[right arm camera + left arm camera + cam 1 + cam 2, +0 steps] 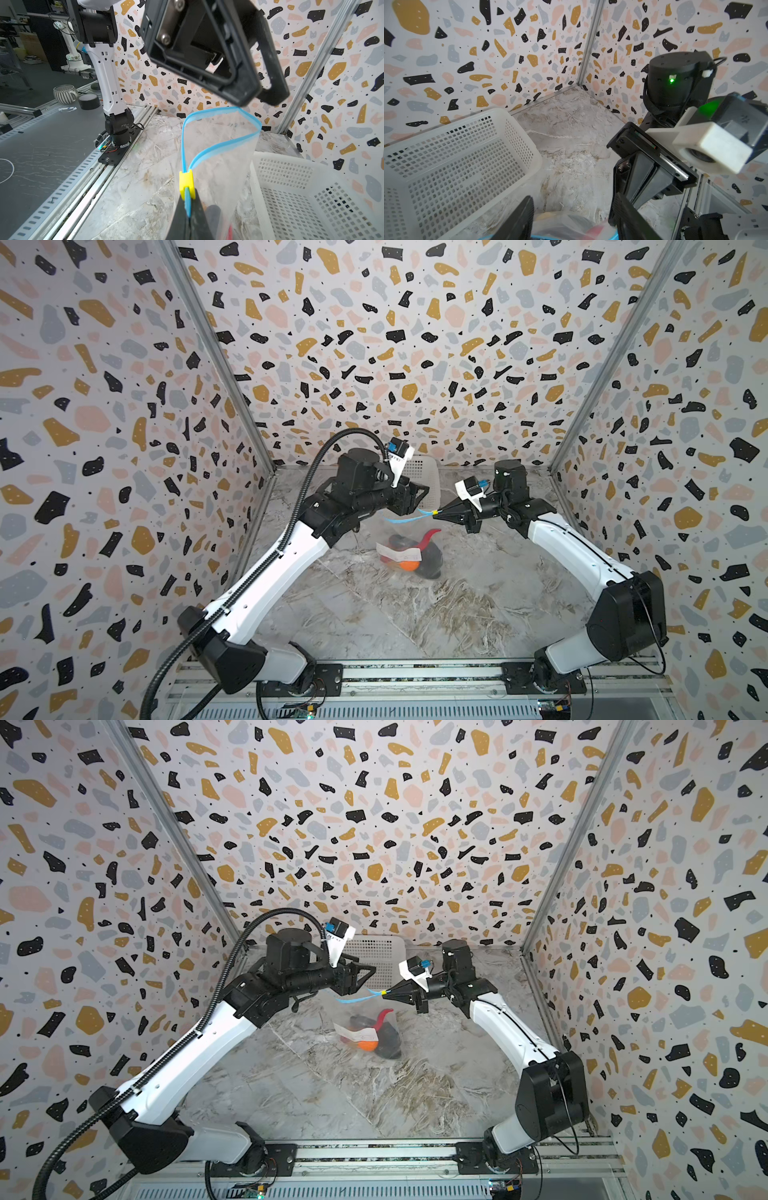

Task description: Place the food in the zip-top bag and seal the zipper

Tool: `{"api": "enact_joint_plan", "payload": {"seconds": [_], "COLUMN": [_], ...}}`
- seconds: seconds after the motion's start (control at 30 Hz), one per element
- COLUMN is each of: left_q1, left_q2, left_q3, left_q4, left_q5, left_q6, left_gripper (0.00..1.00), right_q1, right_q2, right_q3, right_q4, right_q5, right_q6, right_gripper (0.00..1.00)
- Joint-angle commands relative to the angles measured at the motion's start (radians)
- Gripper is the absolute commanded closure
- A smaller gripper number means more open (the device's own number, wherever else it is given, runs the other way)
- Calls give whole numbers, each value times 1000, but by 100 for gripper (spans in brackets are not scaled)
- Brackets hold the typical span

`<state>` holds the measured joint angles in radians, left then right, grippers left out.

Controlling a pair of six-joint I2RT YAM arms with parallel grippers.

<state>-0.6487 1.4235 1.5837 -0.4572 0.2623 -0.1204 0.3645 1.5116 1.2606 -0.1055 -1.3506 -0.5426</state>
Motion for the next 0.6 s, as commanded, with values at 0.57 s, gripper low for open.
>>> {"api": "enact_joint_plan", "payload": {"seconds": [0.57], "left_q1": [-90], "left_q2": [171], "left_q3": [239], "left_q4": [-112], "left_q5": [97], "left_q6": [295], "left_gripper": [33], "right_q1": [10], "right_q2": [-34], "right_q3": [26], "right_q4": [-94], "right_q5": [-28], "right_q6": [-107], "right_gripper": [100]}}
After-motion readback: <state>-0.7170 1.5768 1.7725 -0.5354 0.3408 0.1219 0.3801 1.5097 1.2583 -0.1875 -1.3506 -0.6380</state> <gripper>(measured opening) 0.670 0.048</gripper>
